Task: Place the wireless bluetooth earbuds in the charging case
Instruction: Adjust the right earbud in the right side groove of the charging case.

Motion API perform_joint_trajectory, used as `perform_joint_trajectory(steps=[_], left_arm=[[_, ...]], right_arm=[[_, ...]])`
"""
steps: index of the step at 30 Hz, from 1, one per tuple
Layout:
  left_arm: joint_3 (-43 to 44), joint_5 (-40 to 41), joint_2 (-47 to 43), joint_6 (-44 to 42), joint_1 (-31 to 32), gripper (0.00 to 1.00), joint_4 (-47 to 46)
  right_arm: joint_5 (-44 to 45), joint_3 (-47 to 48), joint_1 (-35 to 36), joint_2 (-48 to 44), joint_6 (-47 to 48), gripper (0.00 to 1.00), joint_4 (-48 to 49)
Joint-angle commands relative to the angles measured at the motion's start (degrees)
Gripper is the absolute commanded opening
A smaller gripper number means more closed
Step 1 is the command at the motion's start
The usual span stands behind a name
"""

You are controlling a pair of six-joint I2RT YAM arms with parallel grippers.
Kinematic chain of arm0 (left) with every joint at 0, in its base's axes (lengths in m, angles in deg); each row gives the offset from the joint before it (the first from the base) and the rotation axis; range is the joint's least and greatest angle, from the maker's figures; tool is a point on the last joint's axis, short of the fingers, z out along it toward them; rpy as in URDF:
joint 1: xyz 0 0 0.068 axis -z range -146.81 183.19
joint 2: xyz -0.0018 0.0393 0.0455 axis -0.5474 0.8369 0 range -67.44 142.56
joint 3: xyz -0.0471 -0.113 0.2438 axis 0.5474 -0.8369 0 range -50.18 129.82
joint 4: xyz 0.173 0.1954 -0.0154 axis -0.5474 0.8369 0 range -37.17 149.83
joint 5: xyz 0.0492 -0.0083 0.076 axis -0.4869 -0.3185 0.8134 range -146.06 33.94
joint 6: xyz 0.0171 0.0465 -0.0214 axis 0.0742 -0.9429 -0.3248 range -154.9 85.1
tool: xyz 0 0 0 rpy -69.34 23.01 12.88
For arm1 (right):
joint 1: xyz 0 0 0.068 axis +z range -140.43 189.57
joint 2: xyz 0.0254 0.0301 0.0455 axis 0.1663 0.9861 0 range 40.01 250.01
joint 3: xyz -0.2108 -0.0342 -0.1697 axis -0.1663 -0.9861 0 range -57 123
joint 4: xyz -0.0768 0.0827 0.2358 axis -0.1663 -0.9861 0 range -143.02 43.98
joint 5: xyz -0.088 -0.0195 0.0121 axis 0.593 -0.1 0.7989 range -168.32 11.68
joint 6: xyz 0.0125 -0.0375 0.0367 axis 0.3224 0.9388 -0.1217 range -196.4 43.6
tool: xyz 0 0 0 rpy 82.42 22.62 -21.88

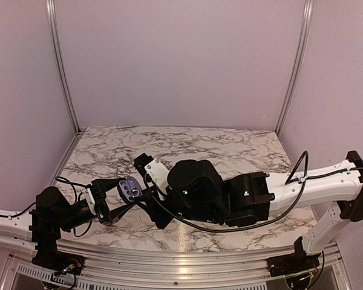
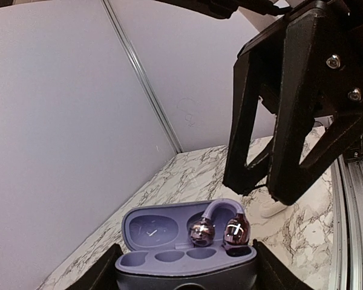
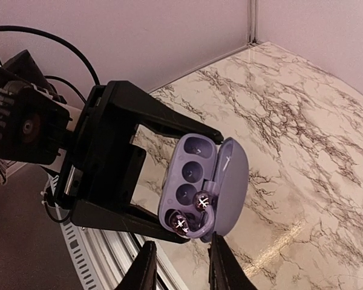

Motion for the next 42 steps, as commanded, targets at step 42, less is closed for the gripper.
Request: perform_joint_trajectory(steps=[42], left_arm=[[3.12, 6.40, 3.47, -1.81, 0.07, 0.24, -3.70]], right_arm=[[3.72, 4.73, -3.11, 5.02, -8.18, 0.21, 1.16]])
